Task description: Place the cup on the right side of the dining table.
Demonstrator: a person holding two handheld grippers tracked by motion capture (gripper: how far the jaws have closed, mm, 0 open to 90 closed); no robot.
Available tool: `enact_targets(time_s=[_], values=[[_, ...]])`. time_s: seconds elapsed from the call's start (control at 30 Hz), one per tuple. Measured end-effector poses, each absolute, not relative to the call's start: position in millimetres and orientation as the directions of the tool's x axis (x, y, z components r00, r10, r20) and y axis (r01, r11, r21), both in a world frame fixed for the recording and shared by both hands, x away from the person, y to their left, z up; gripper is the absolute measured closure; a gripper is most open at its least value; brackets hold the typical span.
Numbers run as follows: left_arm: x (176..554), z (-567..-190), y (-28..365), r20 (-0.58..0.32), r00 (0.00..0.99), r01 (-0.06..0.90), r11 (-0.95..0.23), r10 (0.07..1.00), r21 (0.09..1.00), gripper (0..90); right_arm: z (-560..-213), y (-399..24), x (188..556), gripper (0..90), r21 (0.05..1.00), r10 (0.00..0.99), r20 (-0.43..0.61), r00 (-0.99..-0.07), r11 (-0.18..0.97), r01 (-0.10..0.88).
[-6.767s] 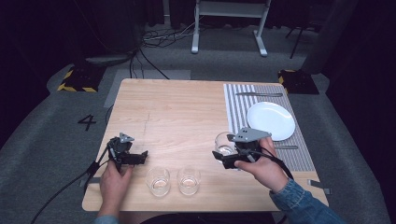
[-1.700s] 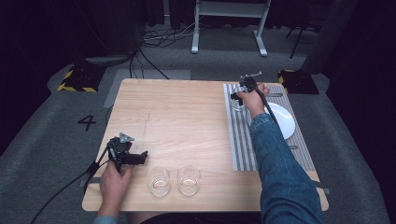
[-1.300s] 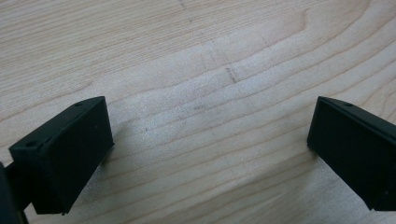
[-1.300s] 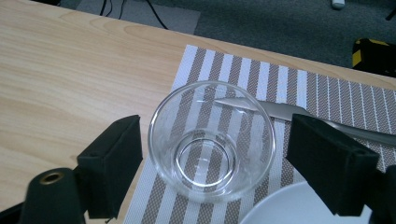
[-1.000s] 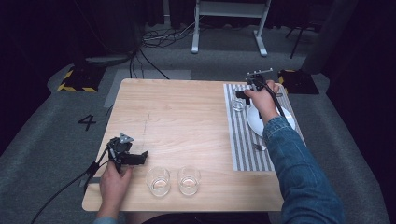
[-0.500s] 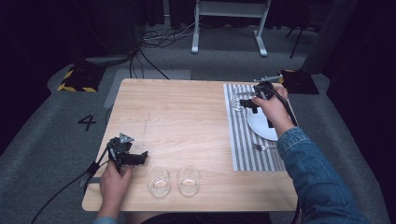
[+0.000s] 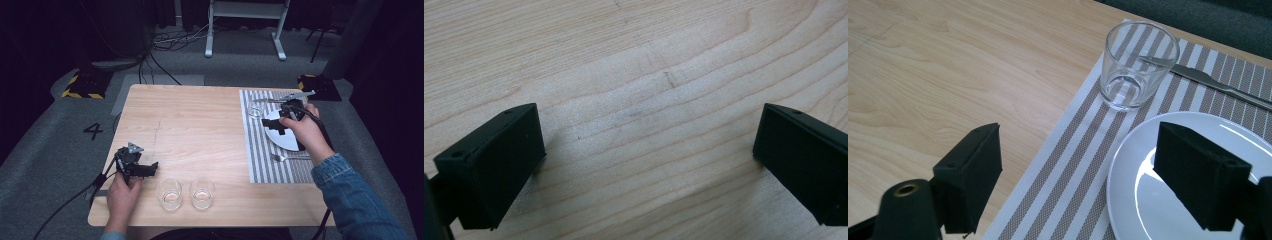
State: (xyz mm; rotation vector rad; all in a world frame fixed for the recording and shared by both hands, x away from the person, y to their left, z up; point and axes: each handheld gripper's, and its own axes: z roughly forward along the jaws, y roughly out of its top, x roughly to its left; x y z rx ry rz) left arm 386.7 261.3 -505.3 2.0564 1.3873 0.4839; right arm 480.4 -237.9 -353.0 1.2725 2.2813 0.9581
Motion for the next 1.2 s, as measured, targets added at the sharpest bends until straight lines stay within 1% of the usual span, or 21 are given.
enact_targets(time_s=[0.2, 0.57, 0.9, 1.2], values=[[387, -505, 261, -0.033, 0.387, 0.701, -0.272, 0.921, 0.659, 0.3, -351, -249, 461, 19.5, 0.720, 0.838, 0.024, -0.545, 0.364, 0.591], [388, -505, 262, -0.031, 0.389, 0.700, -0.274, 0.921, 0.659, 0.3, -358, -270, 432, 19.5, 0.730, 0.825, 0.036, -0.564, 0.363, 0.579], [388, -505, 262, -0.031, 0.389, 0.700, -0.274, 0.921, 0.659, 0.3, -376, -281, 405, 19.5, 0.725, 0.817, 0.015, -0.576, 0.388, 0.569], [388, -505, 262, -0.030, 0.389, 0.700, -0.274, 0.921, 0.659, 0.3, -397, -282, 382, 19.5, 0.719, 0.809, 0.024, -0.588, 0.394, 0.572]])
